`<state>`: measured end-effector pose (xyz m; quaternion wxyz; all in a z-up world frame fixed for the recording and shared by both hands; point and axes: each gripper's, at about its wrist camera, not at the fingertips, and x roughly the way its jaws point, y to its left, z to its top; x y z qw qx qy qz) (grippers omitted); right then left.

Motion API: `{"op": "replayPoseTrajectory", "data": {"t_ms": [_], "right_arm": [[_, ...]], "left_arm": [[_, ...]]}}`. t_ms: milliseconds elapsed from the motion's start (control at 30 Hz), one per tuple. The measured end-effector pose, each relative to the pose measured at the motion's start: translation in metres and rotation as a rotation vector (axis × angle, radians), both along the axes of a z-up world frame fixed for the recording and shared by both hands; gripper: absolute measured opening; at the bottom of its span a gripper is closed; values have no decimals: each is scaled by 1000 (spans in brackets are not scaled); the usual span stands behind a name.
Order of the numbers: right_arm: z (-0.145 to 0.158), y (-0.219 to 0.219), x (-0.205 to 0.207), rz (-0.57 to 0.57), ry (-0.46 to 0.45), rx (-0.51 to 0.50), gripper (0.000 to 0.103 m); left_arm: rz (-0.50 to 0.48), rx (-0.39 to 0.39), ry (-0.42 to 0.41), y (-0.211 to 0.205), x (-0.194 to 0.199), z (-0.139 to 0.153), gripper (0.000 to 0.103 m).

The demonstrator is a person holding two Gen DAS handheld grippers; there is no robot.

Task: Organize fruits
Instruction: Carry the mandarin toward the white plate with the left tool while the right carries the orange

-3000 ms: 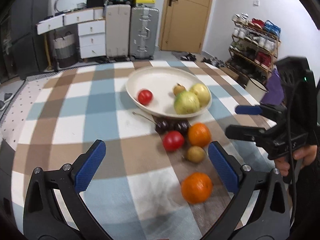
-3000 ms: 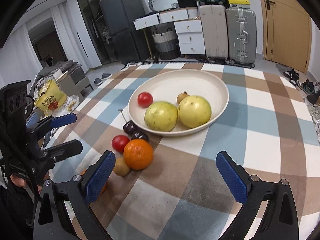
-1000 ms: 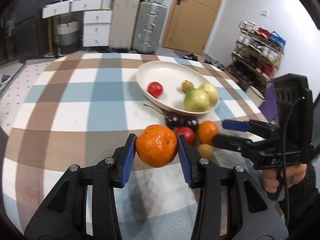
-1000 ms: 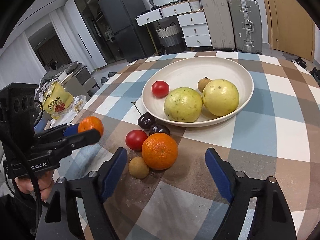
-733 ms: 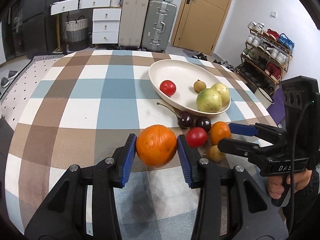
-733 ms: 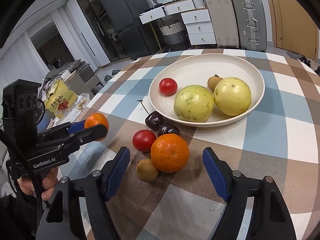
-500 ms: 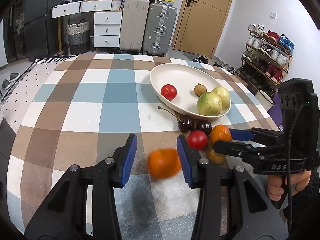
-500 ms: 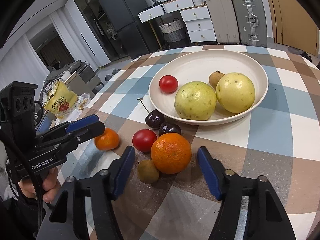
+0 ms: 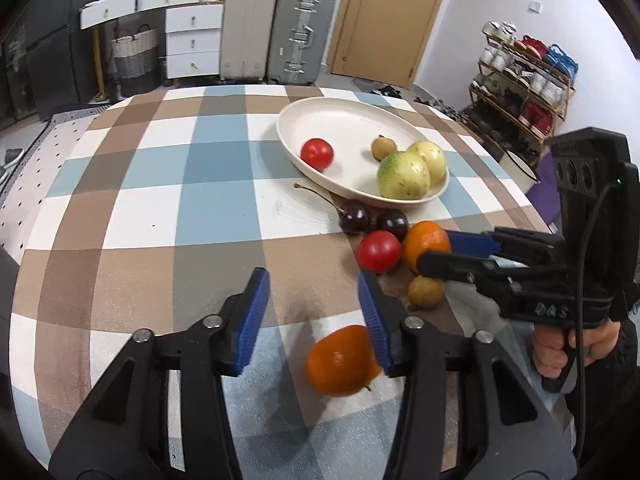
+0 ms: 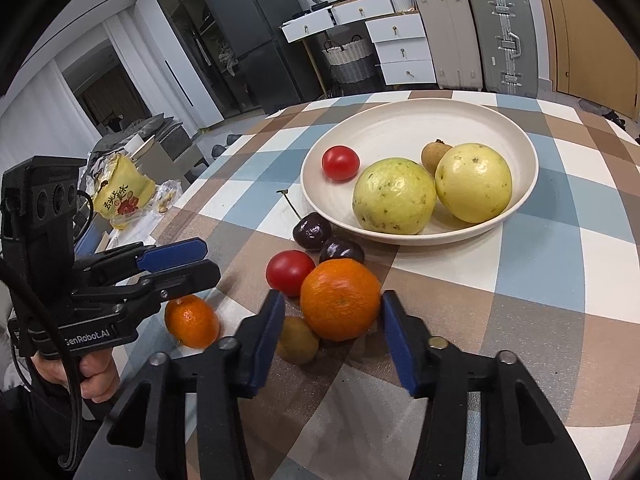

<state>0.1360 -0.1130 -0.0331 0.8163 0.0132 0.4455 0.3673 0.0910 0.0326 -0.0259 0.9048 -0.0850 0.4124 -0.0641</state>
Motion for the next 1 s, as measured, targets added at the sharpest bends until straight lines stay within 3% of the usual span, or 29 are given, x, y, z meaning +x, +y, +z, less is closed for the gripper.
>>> {"op": "replayPoseTrajectory", "data": {"t_ms": [100,233,467,533,700,1000], "right_arm": [[2,-2,-2,-1,-21,3,40],[5,-6,-2,-8,-27,17,40],[6,-9,-4,-6,-32,16,40],[7,-11,-5,-6,-35,20,40],[10,-16,-5,-13,-36,32,40],[15,-19,-8,-13,-52,49,40]], "left_arm": [[-30,-13,2,-1,-3,4,61],[-95,23,34,-10,-6,2,72],[-176,83,87,-21,-8,-12,73],[-208,70,85,-23,-10,-13,69],[-268,74,104,-27,-13,-16,37],[-252,53,76,-22,-13,-13,36]]}}
